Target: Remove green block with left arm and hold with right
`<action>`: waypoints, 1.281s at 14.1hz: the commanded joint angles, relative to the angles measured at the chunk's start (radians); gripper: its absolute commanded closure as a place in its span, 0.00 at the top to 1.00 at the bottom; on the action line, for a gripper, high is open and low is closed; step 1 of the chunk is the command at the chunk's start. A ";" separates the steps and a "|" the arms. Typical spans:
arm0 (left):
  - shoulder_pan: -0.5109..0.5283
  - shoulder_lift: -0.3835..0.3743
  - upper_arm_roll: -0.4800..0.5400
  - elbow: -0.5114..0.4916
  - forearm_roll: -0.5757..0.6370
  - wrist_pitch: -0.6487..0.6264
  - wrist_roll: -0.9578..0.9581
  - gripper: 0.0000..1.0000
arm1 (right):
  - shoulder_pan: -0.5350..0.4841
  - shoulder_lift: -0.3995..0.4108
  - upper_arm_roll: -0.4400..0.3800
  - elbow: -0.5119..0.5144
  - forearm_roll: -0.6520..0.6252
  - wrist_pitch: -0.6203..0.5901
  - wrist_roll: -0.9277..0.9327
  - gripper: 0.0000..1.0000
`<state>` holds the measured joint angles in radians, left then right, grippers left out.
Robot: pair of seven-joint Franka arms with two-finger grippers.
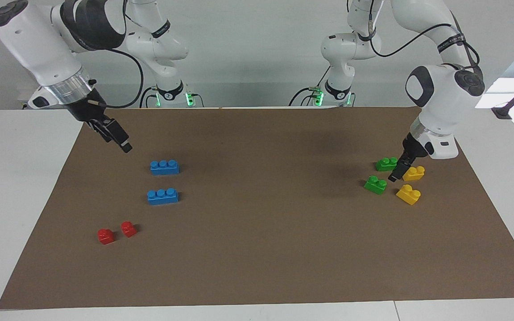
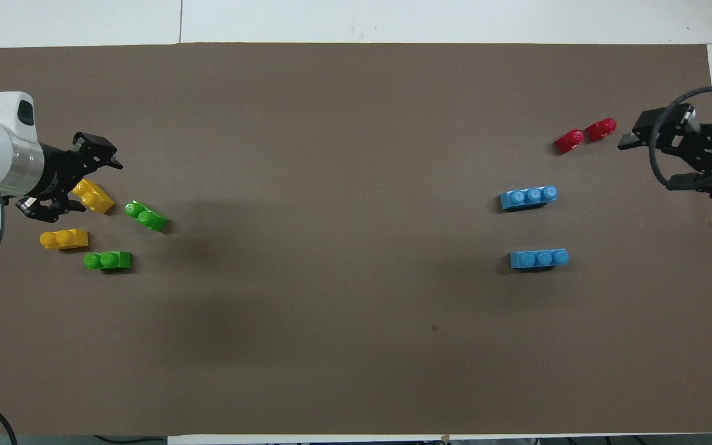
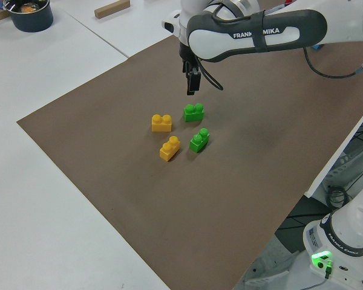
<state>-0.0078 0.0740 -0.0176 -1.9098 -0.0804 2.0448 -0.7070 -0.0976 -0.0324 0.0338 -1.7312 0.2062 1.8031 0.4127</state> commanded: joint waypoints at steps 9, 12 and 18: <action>0.039 -0.146 -0.005 0.182 0.082 -0.380 0.605 1.00 | -0.010 -0.006 0.001 0.116 -0.163 -0.244 -0.468 1.00; 0.039 -0.143 -0.008 0.267 0.128 -0.469 0.731 1.00 | -0.011 0.000 0.001 0.137 -0.165 -0.277 -0.468 1.00; 0.040 -0.155 -0.007 0.285 0.117 -0.538 0.732 1.00 | -0.017 -0.004 0.001 0.136 -0.172 -0.315 -0.468 1.00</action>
<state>0.0230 -0.0824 -0.0174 -1.6509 0.0268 1.5485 0.0094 -0.1010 -0.0392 0.0291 -1.6086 0.0583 1.5146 -0.0289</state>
